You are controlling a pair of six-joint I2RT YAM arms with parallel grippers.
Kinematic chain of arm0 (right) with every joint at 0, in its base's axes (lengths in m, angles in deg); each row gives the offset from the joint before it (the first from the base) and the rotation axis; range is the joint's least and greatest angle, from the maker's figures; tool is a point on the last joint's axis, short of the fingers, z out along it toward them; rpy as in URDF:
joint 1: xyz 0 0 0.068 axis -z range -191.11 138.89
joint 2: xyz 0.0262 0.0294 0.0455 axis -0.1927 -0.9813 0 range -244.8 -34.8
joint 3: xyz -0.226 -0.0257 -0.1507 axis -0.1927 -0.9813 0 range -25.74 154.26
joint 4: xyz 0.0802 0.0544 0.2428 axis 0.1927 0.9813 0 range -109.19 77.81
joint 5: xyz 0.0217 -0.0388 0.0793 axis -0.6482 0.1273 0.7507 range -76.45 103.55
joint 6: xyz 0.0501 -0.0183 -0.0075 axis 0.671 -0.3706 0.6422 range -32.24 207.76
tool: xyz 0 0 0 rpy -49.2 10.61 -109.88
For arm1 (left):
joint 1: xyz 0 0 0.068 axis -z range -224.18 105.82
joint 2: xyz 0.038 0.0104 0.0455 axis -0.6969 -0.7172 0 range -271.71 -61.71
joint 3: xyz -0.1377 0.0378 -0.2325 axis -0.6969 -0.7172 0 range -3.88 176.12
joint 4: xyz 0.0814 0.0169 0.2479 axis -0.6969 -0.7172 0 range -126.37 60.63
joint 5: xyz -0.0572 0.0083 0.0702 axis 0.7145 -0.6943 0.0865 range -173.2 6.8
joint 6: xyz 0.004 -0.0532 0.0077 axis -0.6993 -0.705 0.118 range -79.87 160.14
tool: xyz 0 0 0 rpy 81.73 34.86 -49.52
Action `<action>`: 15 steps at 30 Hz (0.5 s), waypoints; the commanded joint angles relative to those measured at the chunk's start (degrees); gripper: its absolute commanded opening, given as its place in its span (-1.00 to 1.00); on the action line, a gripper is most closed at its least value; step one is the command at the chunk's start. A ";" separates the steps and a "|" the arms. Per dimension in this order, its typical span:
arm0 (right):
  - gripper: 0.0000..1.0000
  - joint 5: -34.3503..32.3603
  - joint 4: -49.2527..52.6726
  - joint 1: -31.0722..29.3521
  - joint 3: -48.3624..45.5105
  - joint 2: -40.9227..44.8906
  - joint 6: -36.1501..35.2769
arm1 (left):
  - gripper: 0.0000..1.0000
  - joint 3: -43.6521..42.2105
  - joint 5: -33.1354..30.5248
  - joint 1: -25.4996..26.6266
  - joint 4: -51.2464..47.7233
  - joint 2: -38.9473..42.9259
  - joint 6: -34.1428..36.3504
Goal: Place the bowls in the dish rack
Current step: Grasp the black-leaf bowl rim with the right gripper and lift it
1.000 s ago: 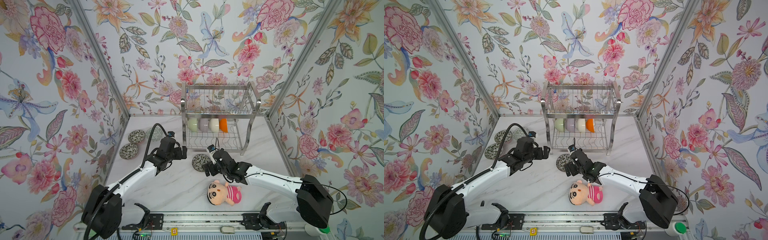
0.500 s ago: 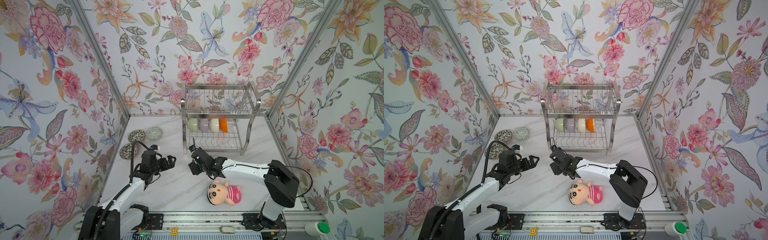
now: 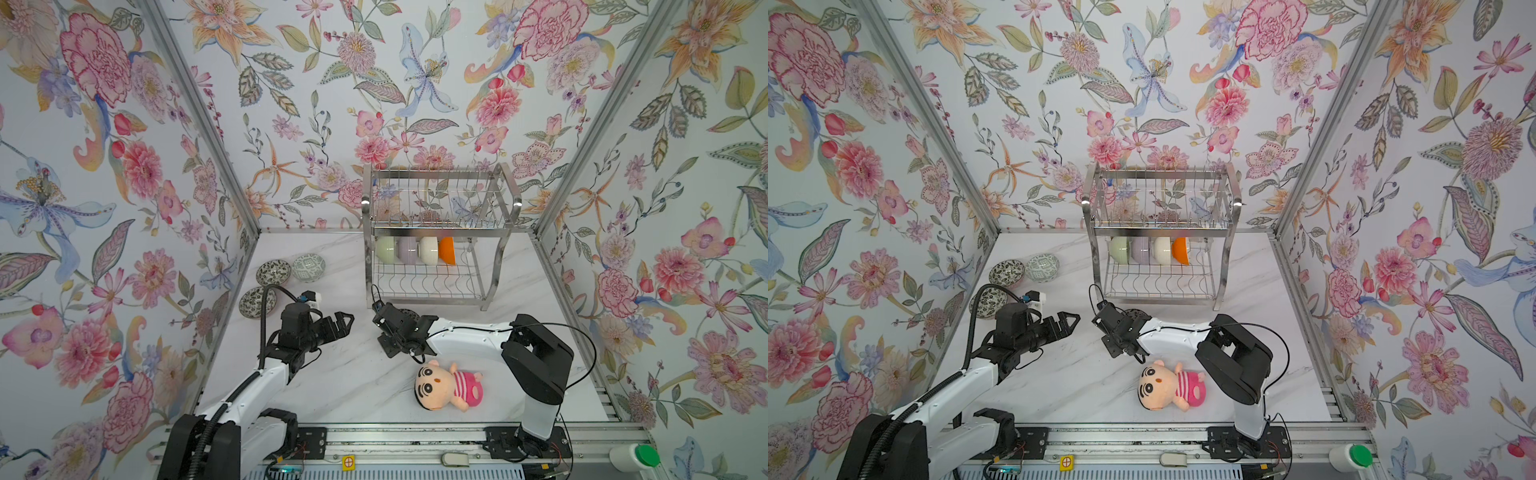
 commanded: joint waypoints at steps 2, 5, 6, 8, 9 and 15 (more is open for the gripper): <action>-0.97 2.25 1.06 0.32 1.02 1.42 0.05 | 0.99 -0.77 2.90 -0.43 4.19 -0.39 -1.95; -1.00 4.38 -0.26 0.98 0.09 4.04 -0.48 | 0.99 -1.66 4.44 -0.34 6.62 -0.26 -2.94; -1.00 5.35 -0.89 1.42 -0.40 5.23 -0.30 | 0.99 -1.91 4.82 -0.32 7.42 -0.14 -3.35; -1.00 7.28 -2.61 2.74 -1.85 8.25 -0.01 | 0.99 -2.63 5.16 0.02 8.69 0.22 -3.96; -1.00 8.54 -3.57 3.47 -2.57 9.65 0.16 | 0.99 -2.80 5.03 0.26 8.89 0.30 -3.92; -1.00 21.36 -16.81 10.52 -10.62 20.23 3.87 | 0.99 -0.58 0.23 6.21 8.33 0.69 -1.14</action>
